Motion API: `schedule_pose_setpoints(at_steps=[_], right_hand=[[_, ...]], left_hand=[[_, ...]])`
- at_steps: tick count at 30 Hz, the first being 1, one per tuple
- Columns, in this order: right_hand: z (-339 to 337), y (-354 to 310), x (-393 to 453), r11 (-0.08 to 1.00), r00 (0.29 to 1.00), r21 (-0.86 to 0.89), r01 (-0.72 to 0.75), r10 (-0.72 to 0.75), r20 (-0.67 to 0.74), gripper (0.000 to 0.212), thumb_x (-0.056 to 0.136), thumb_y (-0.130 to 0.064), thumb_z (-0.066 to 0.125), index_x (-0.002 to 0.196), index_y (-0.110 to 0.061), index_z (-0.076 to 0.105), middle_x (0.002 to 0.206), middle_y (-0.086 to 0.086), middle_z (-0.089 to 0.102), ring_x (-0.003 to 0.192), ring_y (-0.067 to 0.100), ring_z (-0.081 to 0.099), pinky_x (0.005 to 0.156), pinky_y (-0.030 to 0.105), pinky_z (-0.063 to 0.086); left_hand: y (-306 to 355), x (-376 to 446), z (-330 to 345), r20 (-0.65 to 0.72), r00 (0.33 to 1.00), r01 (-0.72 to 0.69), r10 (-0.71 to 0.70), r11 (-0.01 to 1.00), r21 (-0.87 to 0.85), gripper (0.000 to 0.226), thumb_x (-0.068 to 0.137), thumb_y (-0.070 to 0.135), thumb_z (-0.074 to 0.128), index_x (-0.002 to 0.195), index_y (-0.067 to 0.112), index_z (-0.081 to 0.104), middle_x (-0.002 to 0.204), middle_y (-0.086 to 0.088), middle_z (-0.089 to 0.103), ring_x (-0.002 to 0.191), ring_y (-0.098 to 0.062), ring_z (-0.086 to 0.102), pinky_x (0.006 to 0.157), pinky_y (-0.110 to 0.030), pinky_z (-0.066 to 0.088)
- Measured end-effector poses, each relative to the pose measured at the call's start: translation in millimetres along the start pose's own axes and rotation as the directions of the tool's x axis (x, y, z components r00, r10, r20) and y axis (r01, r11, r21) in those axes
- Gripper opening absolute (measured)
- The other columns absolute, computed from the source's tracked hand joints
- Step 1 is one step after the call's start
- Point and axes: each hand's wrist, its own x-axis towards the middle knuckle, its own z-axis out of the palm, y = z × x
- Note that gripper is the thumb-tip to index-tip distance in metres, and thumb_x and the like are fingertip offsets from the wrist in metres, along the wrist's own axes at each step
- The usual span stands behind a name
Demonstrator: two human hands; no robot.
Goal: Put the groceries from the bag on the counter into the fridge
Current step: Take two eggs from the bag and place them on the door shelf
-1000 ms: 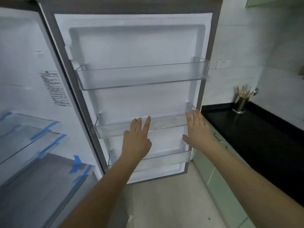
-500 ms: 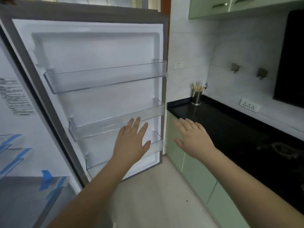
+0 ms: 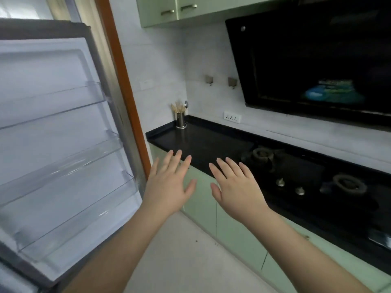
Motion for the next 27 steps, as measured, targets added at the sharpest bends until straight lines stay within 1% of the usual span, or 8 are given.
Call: schedule_pose_setpoints(at_steps=[3, 6, 11, 16, 18, 21, 26, 27], right_hand=[[-10.8, 48.9, -41.2, 0.994, 0.995, -0.039, -0.102, 0.102, 0.000, 0.057, 0.091, -0.041, 0.030, 0.136, -0.014, 0.054, 0.138, 0.010, 0.056, 0.131, 0.030, 0.048, 0.106, 0.049, 0.039], [-21.8, 92.9, -81.2, 0.979, 0.981, -0.068, -0.192, 0.192, 0.002, 0.057, 0.093, -0.042, 0.028, 0.137, -0.014, 0.053, 0.139, 0.010, 0.054, 0.132, 0.030, 0.046, 0.107, 0.049, 0.038], [-42.2, 149.0, -140.1, 0.937, 0.945, -0.122, -0.327, 0.327, -0.015, 0.058, 0.094, -0.042, 0.027, 0.138, -0.014, 0.051, 0.141, 0.010, 0.053, 0.133, 0.030, 0.045, 0.108, 0.049, 0.036], [-59.0, 191.4, -186.9, 0.875, 0.889, -0.161, -0.456, 0.457, -0.037, 0.058, 0.093, -0.041, 0.028, 0.139, -0.014, 0.050, 0.142, 0.010, 0.051, 0.134, 0.030, 0.043, 0.109, 0.049, 0.036], [-63.3, 203.8, -202.7, 0.845, 0.863, -0.181, -0.503, 0.502, -0.052, 0.057, 0.094, -0.041, 0.028, 0.139, -0.013, 0.050, 0.142, 0.011, 0.052, 0.134, 0.030, 0.044, 0.110, 0.047, 0.036], [-66.1, 220.6, -222.6, 0.787, 0.814, -0.221, -0.577, 0.576, -0.074, 0.056, 0.094, -0.040, 0.029, 0.137, -0.012, 0.052, 0.140, 0.011, 0.053, 0.133, 0.030, 0.045, 0.111, 0.047, 0.034], [-72.0, 243.7, -247.6, 0.630, 0.677, -0.277, -0.725, 0.726, -0.120, 0.057, 0.093, -0.040, 0.028, 0.136, -0.012, 0.053, 0.139, 0.011, 0.054, 0.132, 0.032, 0.046, 0.109, 0.050, 0.033], [-74.3, 246.0, -250.8, 0.613, 0.661, -0.280, -0.739, 0.739, -0.127, 0.058, 0.092, -0.040, 0.028, 0.136, -0.012, 0.053, 0.139, 0.011, 0.054, 0.132, 0.031, 0.046, 0.109, 0.050, 0.034]], left_hand=[[61.2, 4.3, -1.9, 0.014, 0.996, -0.090, 0.090, 0.996, -0.017, 0.065, 0.098, 0.060, 0.024, 0.155, 0.032, 0.014, 0.164, 0.001, 0.012, 0.151, -0.020, 0.003, 0.120, -0.043, 0.001], [120.5, 4.9, -2.7, -0.002, 0.985, -0.175, 0.175, 0.983, -0.057, 0.066, 0.095, 0.060, 0.021, 0.154, 0.032, 0.020, 0.163, 0.000, 0.018, 0.151, -0.021, 0.009, 0.120, -0.043, 0.003], [211.8, 1.5, 3.8, 0.036, 0.942, -0.329, 0.335, 0.937, -0.117, 0.066, 0.095, 0.061, 0.020, 0.155, 0.032, 0.018, 0.163, 0.001, 0.017, 0.151, -0.019, 0.007, 0.120, -0.044, 0.006], [277.7, 7.7, 1.1, -0.005, 0.893, -0.444, 0.451, 0.877, -0.187, 0.069, 0.090, 0.060, 0.017, 0.151, 0.030, 0.032, 0.159, -0.001, 0.031, 0.148, -0.021, 0.022, 0.118, -0.045, 0.016], [299.3, 12.7, -0.5, -0.026, 0.863, -0.500, 0.505, 0.844, -0.194, 0.069, 0.091, 0.059, 0.017, 0.151, 0.029, 0.033, 0.158, -0.002, 0.032, 0.148, -0.022, 0.023, 0.118, -0.045, 0.017], [329.9, 19.1, -0.6, -0.047, 0.811, -0.580, 0.583, 0.791, -0.194, 0.069, 0.092, 0.060, 0.014, 0.152, 0.030, 0.027, 0.160, -0.002, 0.028, 0.149, -0.022, 0.019, 0.119, -0.046, 0.012], [376.2, 32.2, 5.7, -0.087, 0.703, -0.704, 0.706, 0.673, -0.230, 0.069, 0.093, 0.061, 0.015, 0.153, 0.028, 0.023, 0.162, -0.002, 0.021, 0.151, -0.023, 0.010, 0.121, -0.046, 0.008], [382.9, 33.7, 4.8, -0.099, 0.688, -0.718, 0.719, 0.654, -0.237, 0.069, 0.093, 0.061, 0.015, 0.153, 0.028, 0.023, 0.163, -0.002, 0.020, 0.151, -0.023, 0.010, 0.121, -0.046, 0.008]])
